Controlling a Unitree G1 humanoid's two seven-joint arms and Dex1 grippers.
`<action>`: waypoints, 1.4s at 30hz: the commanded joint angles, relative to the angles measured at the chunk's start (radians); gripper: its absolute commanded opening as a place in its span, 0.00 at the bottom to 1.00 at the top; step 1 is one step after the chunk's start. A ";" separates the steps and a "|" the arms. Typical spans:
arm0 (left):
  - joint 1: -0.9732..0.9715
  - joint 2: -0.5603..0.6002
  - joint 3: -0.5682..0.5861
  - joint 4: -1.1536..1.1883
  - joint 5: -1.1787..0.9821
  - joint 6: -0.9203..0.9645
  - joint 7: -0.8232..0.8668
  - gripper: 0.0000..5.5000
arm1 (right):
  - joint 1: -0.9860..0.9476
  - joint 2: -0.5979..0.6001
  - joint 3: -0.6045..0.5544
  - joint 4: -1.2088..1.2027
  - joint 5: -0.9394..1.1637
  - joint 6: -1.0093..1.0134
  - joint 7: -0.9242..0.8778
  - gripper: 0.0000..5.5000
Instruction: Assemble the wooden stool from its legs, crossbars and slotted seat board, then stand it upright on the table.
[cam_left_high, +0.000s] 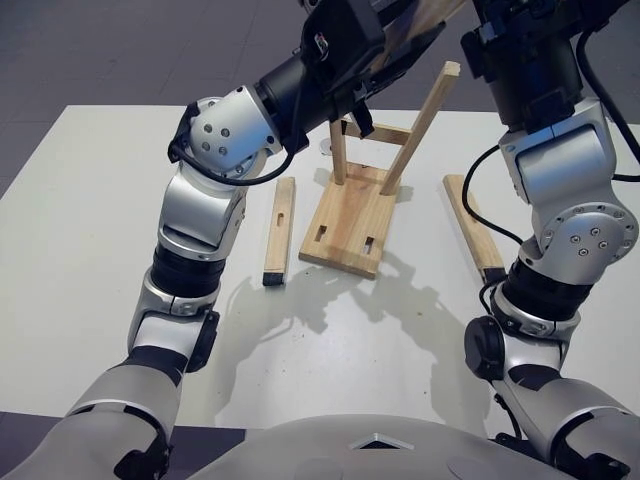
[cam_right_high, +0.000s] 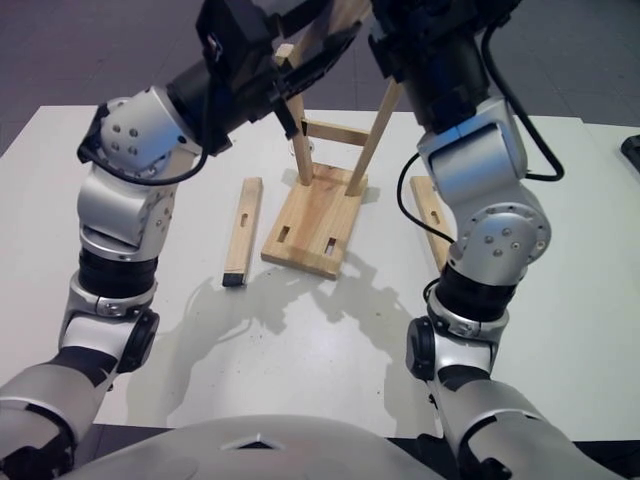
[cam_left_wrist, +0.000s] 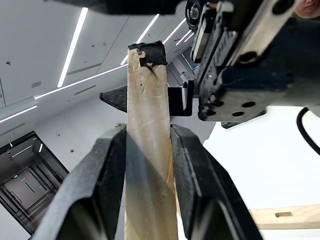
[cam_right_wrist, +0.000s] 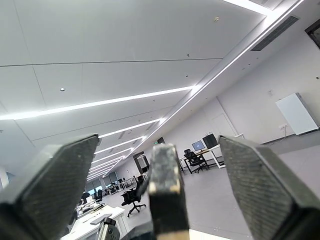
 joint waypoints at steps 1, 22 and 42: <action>0.018 -0.003 0.001 0.006 0.022 -0.013 0.009 0.23 | 0.046 -0.010 -0.008 -0.024 0.040 0.010 -0.019 0.68; 0.027 -0.017 -0.005 0.033 0.067 -0.050 0.011 0.23 | 0.085 -0.032 0.047 -0.038 0.044 0.012 -0.038 0.13; 0.034 -0.028 0.028 0.074 0.017 0.032 -0.009 0.51 | 0.132 -0.137 0.158 -0.065 -0.352 -0.018 0.031 0.08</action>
